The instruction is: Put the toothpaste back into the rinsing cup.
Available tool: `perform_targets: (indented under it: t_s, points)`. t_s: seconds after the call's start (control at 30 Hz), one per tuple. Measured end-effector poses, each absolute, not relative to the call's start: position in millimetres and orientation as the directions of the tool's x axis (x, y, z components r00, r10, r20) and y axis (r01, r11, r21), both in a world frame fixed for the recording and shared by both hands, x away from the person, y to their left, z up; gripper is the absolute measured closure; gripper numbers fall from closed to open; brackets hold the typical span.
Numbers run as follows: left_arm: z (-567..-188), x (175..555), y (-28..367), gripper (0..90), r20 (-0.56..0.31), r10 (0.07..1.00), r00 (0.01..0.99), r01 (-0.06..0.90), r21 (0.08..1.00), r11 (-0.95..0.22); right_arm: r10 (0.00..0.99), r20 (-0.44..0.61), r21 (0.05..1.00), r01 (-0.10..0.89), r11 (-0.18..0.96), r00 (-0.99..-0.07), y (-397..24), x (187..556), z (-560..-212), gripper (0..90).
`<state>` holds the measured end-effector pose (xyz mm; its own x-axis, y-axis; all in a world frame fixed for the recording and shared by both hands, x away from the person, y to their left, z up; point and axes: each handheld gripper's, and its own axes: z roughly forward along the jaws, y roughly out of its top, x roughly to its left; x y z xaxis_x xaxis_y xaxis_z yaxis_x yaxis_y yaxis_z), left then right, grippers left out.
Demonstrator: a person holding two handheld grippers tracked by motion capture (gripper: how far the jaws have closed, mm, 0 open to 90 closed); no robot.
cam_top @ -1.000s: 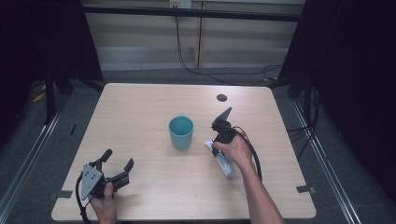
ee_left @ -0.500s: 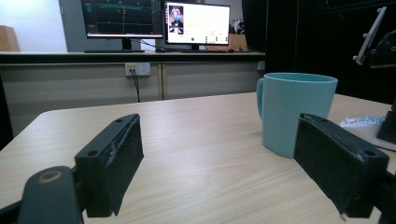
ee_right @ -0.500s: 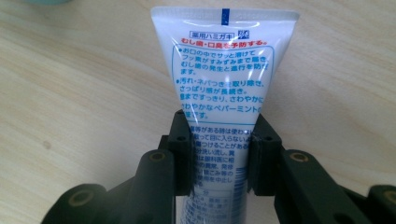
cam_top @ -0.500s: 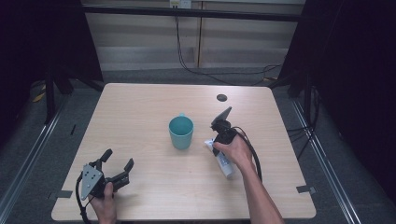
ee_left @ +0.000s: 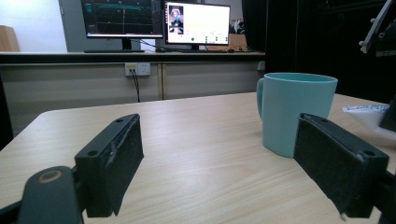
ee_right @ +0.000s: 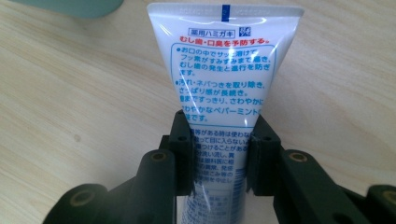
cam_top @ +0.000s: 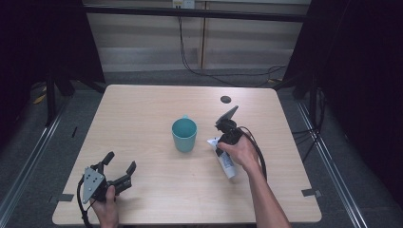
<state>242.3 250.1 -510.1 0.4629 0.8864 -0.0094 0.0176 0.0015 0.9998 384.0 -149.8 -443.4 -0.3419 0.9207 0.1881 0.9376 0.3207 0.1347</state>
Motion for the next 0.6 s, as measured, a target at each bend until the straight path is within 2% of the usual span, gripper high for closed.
perform_targets:
  t_s: [0.27,0.6]
  points:
    - [-510.1,242.4,250.3,15.8,-0.009,0.887,0.462,0.016,1.000,0.001,0.918,0.183,0.131,0.934,0.332,-0.352,-152.0,381.2,-440.0,68.2]
    - [-510.1,242.4,250.3,15.8,-0.010,0.887,0.462,0.017,1.000,0.003,0.919,0.197,0.180,0.934,0.308,-0.341,-160.3,374.9,-429.6,68.2]
